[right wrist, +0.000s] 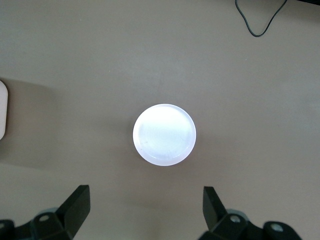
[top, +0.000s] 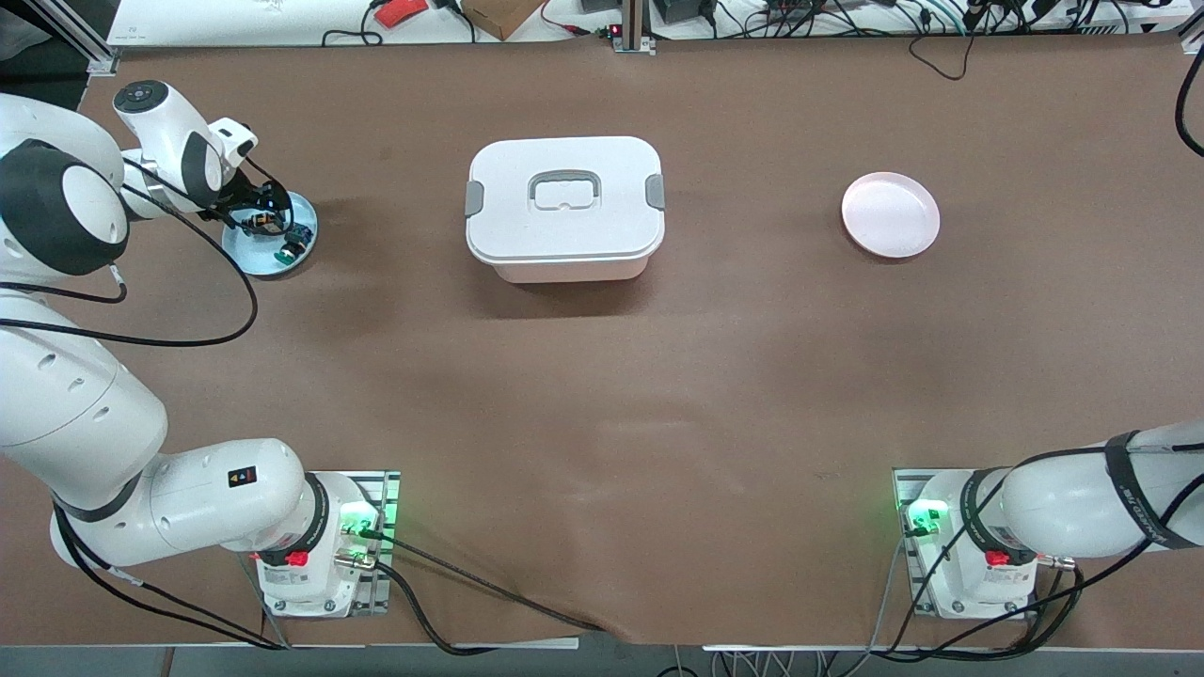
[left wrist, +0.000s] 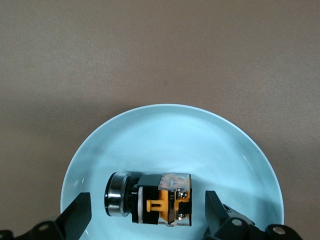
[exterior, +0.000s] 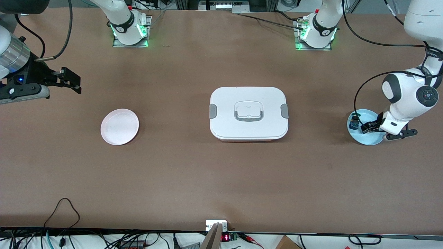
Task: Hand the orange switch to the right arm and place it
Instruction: 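Lower the left gripper onto the orange switch on the blue plate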
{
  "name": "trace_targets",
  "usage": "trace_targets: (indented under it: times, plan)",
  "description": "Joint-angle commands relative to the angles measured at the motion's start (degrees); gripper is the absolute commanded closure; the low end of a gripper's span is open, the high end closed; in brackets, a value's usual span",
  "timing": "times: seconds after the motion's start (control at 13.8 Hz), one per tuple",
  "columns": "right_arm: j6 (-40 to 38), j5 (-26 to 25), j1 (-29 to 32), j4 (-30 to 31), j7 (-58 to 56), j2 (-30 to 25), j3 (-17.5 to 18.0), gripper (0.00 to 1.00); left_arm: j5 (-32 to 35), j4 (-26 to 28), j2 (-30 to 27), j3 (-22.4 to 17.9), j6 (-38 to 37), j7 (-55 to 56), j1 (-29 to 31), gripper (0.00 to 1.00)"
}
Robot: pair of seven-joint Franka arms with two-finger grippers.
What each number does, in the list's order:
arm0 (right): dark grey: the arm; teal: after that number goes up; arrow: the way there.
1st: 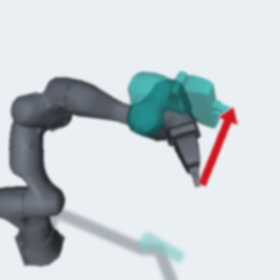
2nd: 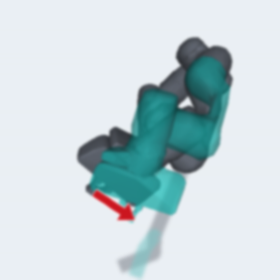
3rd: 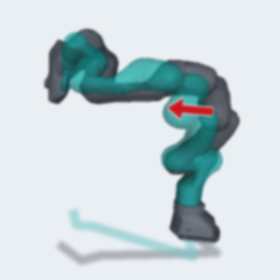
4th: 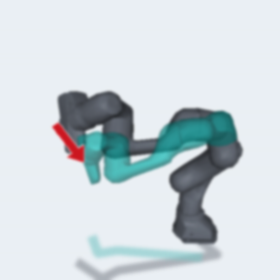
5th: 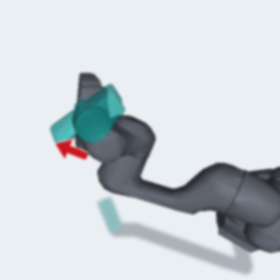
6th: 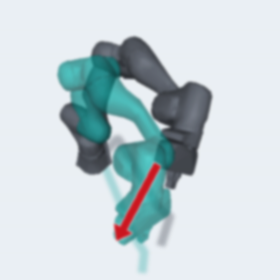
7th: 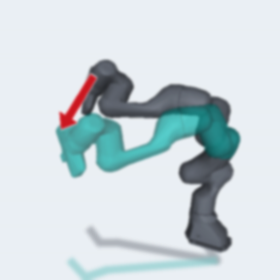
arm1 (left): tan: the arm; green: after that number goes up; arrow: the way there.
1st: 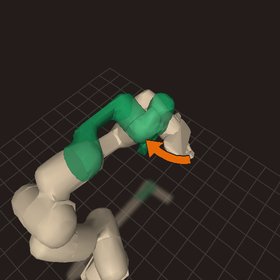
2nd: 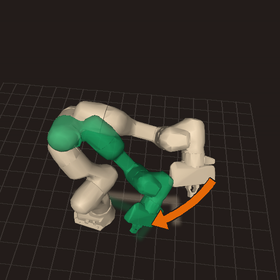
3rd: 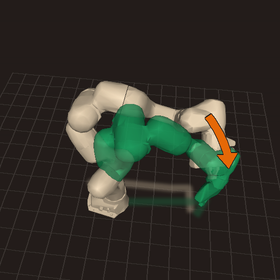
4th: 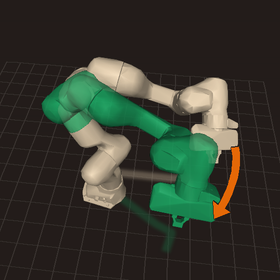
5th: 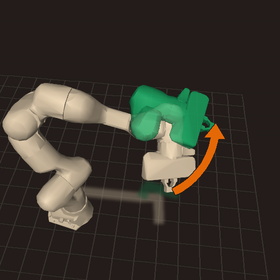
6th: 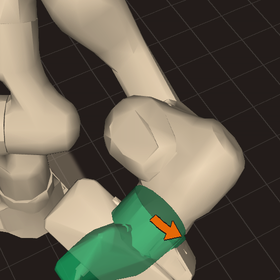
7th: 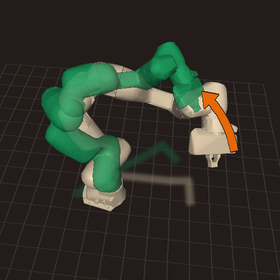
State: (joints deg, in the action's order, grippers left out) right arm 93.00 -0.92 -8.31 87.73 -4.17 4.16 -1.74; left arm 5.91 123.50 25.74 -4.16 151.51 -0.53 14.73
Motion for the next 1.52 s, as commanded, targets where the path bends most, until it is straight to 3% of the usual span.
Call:
trace_targets:
  times: [0.0,0.07,0.22,0.44,0.51,0.65,0.87,1.38,1.45]
  plan:
    - [-0.54,-0.22,-0.3,-0.36,1.0,-0.38,-0.19,0.0,-0.82,0.25,0.79,0.82,0.98,-1.84,0.91,0.0]
    - [-0.54,-0.22,-0.3,-0.36,1.0,-0.38,-0.19,0.0,-0.82,0.25,1.23,0.82,1.68,-1.76,0.91,0.0]
    - [-0.54,-0.22,-0.3,-0.36,0.92,-0.38,-0.19,0.0,-0.82,0.25,1.85,0.82,2.74,-1.76,1.0,0.16]
    - [-0.54,-0.22,-0.3,-0.36,0.91,-0.38,-0.19,0.0,-0.82,0.25,2.03,0.74,2.3,-1.84,0.91,0.62]
    - [-0.54,-0.22,-0.3,-0.36,0.91,-0.38,-0.19,0.0,-0.82,0.16,1.94,0.74,1.69,-1.84,0.91,0.7]
    - [-0.54,-0.22,-0.3,-0.36,1.0,-0.38,-0.19,0.0,-0.82,-0.63,1.07,0.74,-0.76,-2.71,0.82,0.77]
    - [-0.1,-0.22,-0.3,-0.36,0.74,-0.38,-0.19,0.0,-0.73,-4.48,-1.13,0.91,-6.37,-6.05,0.74,0.8]
    - [0.96,-0.22,-0.39,-0.36,0.3,1.55,-0.19,0.0,-0.82,-23.55,-1.93,4.59,-36.25,-12.83,0.03,0.88]
    - [0.78,-0.22,-0.47,-0.36,0.91,1.29,-0.19,0.0,-0.73,-26.35,-1.93,5.73,-41.07,-12.92,-0.05,0.94]
